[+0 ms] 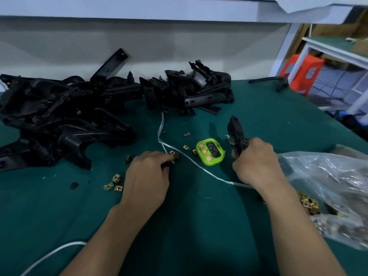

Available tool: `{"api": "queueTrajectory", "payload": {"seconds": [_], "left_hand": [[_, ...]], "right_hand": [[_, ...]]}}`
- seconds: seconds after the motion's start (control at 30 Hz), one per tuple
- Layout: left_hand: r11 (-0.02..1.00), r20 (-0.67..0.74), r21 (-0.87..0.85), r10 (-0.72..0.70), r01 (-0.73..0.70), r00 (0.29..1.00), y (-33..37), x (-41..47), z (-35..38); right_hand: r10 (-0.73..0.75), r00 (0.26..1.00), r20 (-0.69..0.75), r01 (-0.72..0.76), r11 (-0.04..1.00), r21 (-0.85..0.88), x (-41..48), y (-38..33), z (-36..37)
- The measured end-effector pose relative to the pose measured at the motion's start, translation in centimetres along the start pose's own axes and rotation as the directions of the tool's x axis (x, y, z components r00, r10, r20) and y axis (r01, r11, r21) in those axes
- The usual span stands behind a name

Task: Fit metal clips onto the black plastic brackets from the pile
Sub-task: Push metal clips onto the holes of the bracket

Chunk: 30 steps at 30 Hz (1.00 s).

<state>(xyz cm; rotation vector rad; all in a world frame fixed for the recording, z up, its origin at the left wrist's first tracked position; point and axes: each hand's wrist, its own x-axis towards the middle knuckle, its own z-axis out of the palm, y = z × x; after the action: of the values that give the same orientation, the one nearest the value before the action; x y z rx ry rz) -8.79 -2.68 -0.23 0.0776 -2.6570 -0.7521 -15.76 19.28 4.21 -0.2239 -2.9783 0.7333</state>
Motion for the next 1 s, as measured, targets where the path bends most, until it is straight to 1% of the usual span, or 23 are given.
{"api": "queueTrajectory", "payload": {"seconds": [0.03,0.07,0.1,0.13,0.17,0.2,0.23,0.27,0.3,0.37,0.43,0.57,0.63,0.67,0.73,0.77,0.8,0.87,0.93,1.0], "left_hand": [[1.000,-0.029,-0.009,0.014,-0.014,0.999,0.0,-0.3,0.0],[0.998,-0.042,-0.055,0.011,-0.013,0.999,0.2,-0.6,-0.1],[0.990,-0.042,-0.141,-0.011,0.005,0.999,0.6,-0.9,-0.2],[0.968,-0.035,-0.250,-0.037,0.028,0.999,1.2,-1.2,-0.3],[0.936,-0.026,-0.349,-0.056,0.043,0.998,1.7,-1.3,-0.4],[0.905,-0.020,-0.423,-0.060,0.046,0.998,2.2,-1.4,-0.5],[0.881,-0.013,-0.471,-0.054,0.042,0.998,2.6,-1.5,-0.5],[0.861,-0.004,-0.506,-0.051,0.042,0.999,2.8,-1.5,-0.5],[0.841,0.009,-0.538,-0.060,0.056,0.998,2.9,-1.6,-0.5],[0.788,0.048,-0.606,-0.097,0.106,0.994,2.8,-1.5,-0.5],[0.743,0.066,-0.656,-0.122,0.135,0.990,2.6,-1.4,-0.5],[0.713,0.065,-0.683,-0.160,0.160,0.985,2.3,-1.2,-0.3],[0.657,0.063,-0.730,-0.210,0.188,0.976,2.1,-1.0,-0.2],[0.598,0.073,-0.774,-0.242,0.208,0.968,2.0,-0.9,-0.3],[0.463,0.117,-0.851,-0.292,0.247,0.949,1.8,-0.8,-0.5],[0.413,0.135,-0.873,-0.303,0.258,0.943,1.8,-0.8,-0.6],[0.380,0.144,-0.887,-0.307,0.260,0.941,1.8,-0.8,-0.7],[0.355,0.141,-0.901,-0.304,0.250,0.942,1.7,-0.8,-0.8],[0.354,0.130,-0.906,-0.290,0.232,0.948,1.6,-0.7,-0.8],[0.361,0.124,-0.907,-0.267,0.219,0.956,1.5,-0.7,-0.9]], "right_hand": [[-0.028,0.999,-0.028,0.031,0.993,0.113,-0.2,-0.3,-0.3],[-0.046,0.999,-0.026,0.051,0.961,0.270,-0.6,-0.8,-0.5],[-0.076,0.997,0.030,0.054,0.887,0.459,-1.1,-1.6,-0.7],[-0.131,0.983,0.126,0.017,0.753,0.658,-1.7,-2.5,-0.7],[-0.209,0.952,0.222,-0.065,0.572,0.818,-2.3,-3.3,-0.4],[-0.282,0.910,0.304,-0.176,0.402,0.899,-2.9,-4.0,0.0],[-0.323,0.874,0.362,-0.273,0.290,0.917,-3.4,-4.5,0.4],[-0.337,0.852,0.401,-0.336,0.237,0.912,-3.7,-4.8,0.7],[-0.336,0.841,0.425,-0.370,0.217,0.904,-3.9,-4.9,1.1],[-0.319,0.841,0.437,-0.384,0.218,0.897,-3.8,-4.8,1.6],[-0.303,0.849,0.432,-0.366,0.253,0.896,-3.7,-4.6,1.9],[-0.291,0.862,0.415,-0.323,0.316,0.892,-3.7,-4.5,2.5],[-0.270,0.883,0.384,-0.285,0.342,0.896,-3.5,-4.4,2.5],[-0.249,0.906,0.342,-0.228,0.394,0.890,-3.4,-4.2,2.5],[-0.219,0.952,0.214,-0.048,0.584,0.810,-3.1,-3.8,2.6],[-0.225,0.961,0.163,0.024,0.651,0.759,-3.1,-3.7,2.6],[-0.239,0.961,0.138,0.062,0.675,0.735,-3.1,-3.7,2.6],[-0.279,0.950,0.144,0.081,0.660,0.747,-3.4,-3.9,2.8],[-0.334,0.927,0.173,0.092,0.647,0.757,-3.8,-4.3,3.0],[-0.368,0.907,0.205,0.104,0.667,0.737,-4.1,-4.5,3.2]]}}
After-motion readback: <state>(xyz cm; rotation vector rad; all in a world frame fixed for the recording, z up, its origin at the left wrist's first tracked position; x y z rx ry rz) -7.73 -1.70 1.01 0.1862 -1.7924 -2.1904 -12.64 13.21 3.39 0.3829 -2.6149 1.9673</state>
